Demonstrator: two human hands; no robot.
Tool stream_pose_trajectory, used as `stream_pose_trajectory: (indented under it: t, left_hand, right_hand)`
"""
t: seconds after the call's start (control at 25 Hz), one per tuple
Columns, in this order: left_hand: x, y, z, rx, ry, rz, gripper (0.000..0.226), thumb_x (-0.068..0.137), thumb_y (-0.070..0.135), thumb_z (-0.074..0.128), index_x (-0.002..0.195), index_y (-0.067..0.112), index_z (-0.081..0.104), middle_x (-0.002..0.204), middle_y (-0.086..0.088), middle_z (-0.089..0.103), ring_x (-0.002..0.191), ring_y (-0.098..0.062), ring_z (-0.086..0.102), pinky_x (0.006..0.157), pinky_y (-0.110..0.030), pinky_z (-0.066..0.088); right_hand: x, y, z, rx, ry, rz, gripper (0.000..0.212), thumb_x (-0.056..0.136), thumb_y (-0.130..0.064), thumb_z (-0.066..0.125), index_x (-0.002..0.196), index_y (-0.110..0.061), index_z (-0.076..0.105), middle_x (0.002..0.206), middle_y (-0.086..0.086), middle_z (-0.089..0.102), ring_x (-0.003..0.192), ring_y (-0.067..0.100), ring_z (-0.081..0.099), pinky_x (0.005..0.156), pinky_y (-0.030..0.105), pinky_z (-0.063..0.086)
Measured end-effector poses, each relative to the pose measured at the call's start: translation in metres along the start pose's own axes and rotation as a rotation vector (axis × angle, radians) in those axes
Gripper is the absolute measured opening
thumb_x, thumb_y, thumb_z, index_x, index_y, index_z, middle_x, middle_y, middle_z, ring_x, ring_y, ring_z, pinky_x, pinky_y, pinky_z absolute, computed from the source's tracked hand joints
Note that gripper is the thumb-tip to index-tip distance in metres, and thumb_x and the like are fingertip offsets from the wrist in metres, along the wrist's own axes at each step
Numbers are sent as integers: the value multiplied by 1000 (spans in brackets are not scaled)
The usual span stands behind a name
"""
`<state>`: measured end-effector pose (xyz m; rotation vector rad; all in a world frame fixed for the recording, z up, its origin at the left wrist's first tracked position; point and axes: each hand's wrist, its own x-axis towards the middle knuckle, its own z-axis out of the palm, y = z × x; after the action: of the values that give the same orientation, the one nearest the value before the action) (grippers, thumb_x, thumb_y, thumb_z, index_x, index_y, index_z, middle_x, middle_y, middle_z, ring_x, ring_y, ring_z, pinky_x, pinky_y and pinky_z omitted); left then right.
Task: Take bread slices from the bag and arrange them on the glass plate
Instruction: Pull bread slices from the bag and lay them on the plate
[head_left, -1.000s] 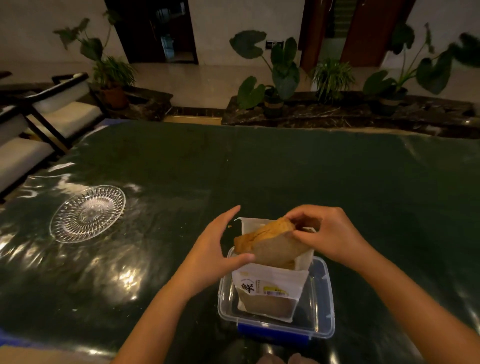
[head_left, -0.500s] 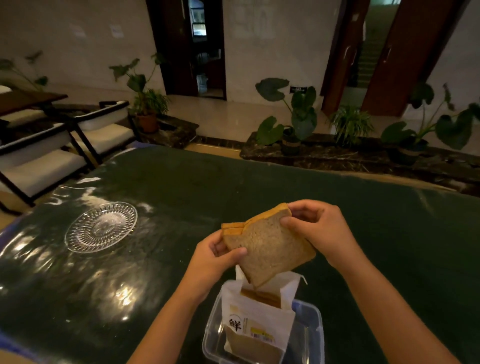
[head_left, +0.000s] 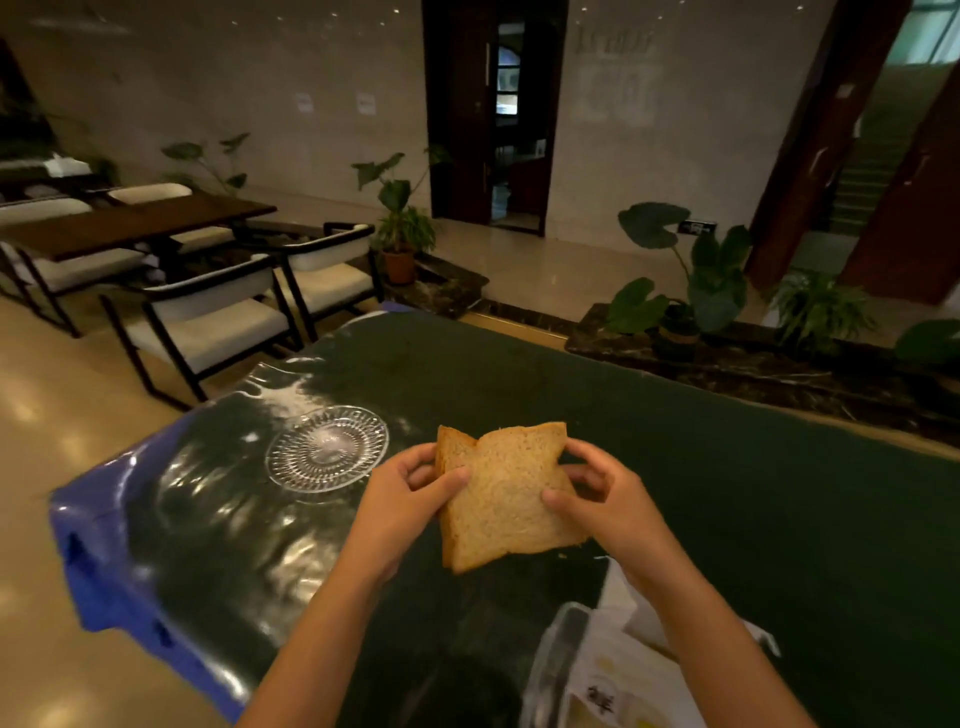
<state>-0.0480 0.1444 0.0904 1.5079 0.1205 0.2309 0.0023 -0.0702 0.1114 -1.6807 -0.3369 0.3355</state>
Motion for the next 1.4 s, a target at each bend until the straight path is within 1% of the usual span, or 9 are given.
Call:
stream_pose_trajectory:
  t: [0.12, 0.32, 0.44, 0.56, 0.76, 0.96, 1.08, 1.24, 1.4]
  left_hand:
    - [-8, 2, -65, 98, 4, -20, 43, 78, 16, 70, 119, 23, 58, 97, 4, 71, 85, -9, 68, 62, -22, 56]
    - [-20, -7, -188, 219, -211, -178, 91, 76, 8, 71, 131, 56, 17, 115, 0, 48, 92, -18, 64, 64, -31, 58]
    - [-11, -4, -247, 210, -175, -210, 88, 76, 7, 71, 124, 62, 23, 115, -3, 47, 92, -22, 65, 67, -37, 59]
    - [6, -8, -284, 233, -161, -237, 85, 76, 7, 70, 130, 56, 27, 113, -5, 48, 97, -26, 63, 72, -44, 60]
    - [59, -31, -312, 261, -124, -256, 85, 72, 7, 74, 134, 46, 30, 110, 5, 52, 86, -12, 66, 61, -23, 57]
    - [116, -55, -320, 308, -65, -270, 71, 74, 5, 72, 134, 26, 40, 108, 12, 56, 80, 4, 66, 56, -13, 53]
    - [146, -63, -327, 288, -57, -297, 65, 75, 4, 71, 130, 29, 45, 111, 8, 58, 84, -5, 68, 60, -19, 56]
    - [187, -80, -337, 299, -91, -349, 59, 77, 3, 68, 120, 40, 50, 109, 6, 58, 88, -17, 69, 68, -31, 60]
    - [240, -110, -342, 340, -137, -406, 62, 78, 1, 66, 127, 32, 46, 106, 10, 57, 89, -12, 64, 61, -23, 57]
  right_hand:
    - [16, 4, 68, 47, 10, 1, 50, 73, -15, 73, 101, -51, 50, 99, -8, 69, 92, 8, 64, 66, 24, 53]
    - [45, 15, 186, 129, 41, 7, 48, 70, -18, 75, 105, -46, 56, 98, -7, 69, 92, 11, 65, 62, 24, 55]
    - [66, 21, 244, 181, 58, 23, 47, 69, -20, 76, 105, -44, 57, 105, -3, 66, 102, 17, 60, 78, 40, 56]
    - [83, 22, 279, 226, 68, 54, 48, 66, -24, 77, 102, -48, 56, 106, -4, 65, 101, 17, 61, 70, 34, 58]
    - [130, 33, 296, 237, 96, 77, 48, 68, -20, 76, 102, -47, 58, 105, -1, 65, 94, 12, 65, 58, 20, 54]
    - [190, 53, 296, 250, 63, 135, 45, 79, -10, 66, 103, -46, 54, 111, 1, 62, 103, 17, 60, 73, 33, 56]
    - [220, 61, 298, 256, 74, 174, 44, 82, -7, 62, 109, -40, 52, 113, 3, 60, 106, 20, 59, 82, 40, 55]
    - [254, 81, 303, 190, 117, 216, 47, 83, -7, 61, 115, -38, 48, 109, -8, 58, 100, 8, 57, 64, 21, 55]
    - [297, 108, 314, 98, 199, 265, 47, 83, -10, 61, 117, -39, 45, 107, -15, 55, 96, 0, 53, 56, 13, 50]
